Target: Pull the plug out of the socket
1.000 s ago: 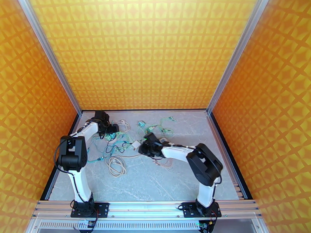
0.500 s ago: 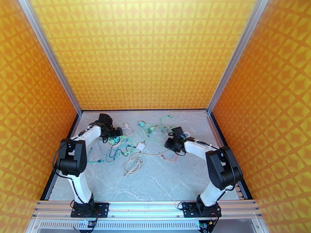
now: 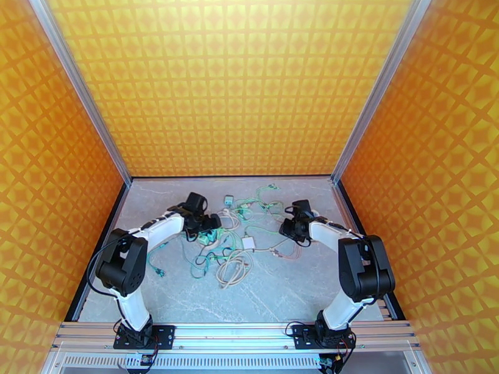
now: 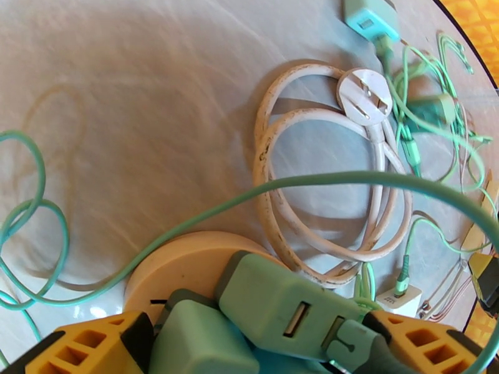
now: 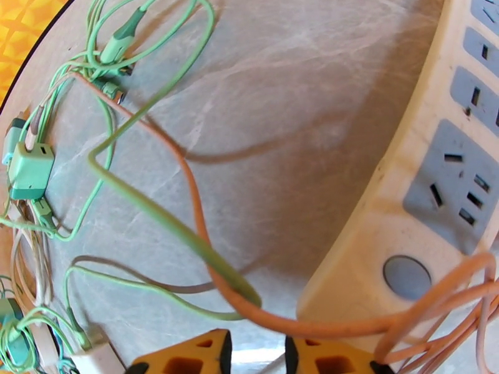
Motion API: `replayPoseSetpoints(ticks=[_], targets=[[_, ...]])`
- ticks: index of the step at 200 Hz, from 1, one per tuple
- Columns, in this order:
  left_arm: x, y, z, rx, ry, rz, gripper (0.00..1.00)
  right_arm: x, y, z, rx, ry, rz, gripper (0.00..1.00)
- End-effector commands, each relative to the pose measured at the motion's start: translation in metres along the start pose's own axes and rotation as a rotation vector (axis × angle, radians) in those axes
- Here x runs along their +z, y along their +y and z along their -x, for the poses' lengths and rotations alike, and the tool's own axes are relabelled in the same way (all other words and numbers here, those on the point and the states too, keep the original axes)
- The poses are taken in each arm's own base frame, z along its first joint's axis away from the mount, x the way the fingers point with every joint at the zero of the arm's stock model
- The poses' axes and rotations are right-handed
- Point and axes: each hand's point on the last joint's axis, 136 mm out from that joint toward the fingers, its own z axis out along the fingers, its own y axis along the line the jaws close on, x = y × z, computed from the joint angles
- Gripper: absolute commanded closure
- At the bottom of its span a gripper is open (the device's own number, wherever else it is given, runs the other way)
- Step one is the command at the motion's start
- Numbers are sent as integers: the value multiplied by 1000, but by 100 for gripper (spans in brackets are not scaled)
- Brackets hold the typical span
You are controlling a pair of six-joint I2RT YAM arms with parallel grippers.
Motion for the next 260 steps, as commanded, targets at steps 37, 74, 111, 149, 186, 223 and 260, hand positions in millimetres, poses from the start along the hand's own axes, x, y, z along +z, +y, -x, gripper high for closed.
replayPoseSetpoints(ticks=[37,74,111,149,186,223,260], targets=[[-4,2,-43,-36,73,93,7,-22,27,4,-38,-3,138,55],[-25,1,-16,67,23,151,1,-53,59,5,-67,-61,238,39],[-53,17,20,82,-54,157,1,-82,105,-6,-130,-102,330,20],[-90,13,33,171,-133,116,1,-95,149,-24,-184,-101,392,1],[-111,16,11,220,-164,52,2,-88,175,-35,-210,-71,416,1],[-123,21,-26,303,-191,-8,11,-76,188,-44,-205,-40,417,2],[-106,23,-68,387,-144,-31,26,-65,197,-47,-157,-8,443,2]])
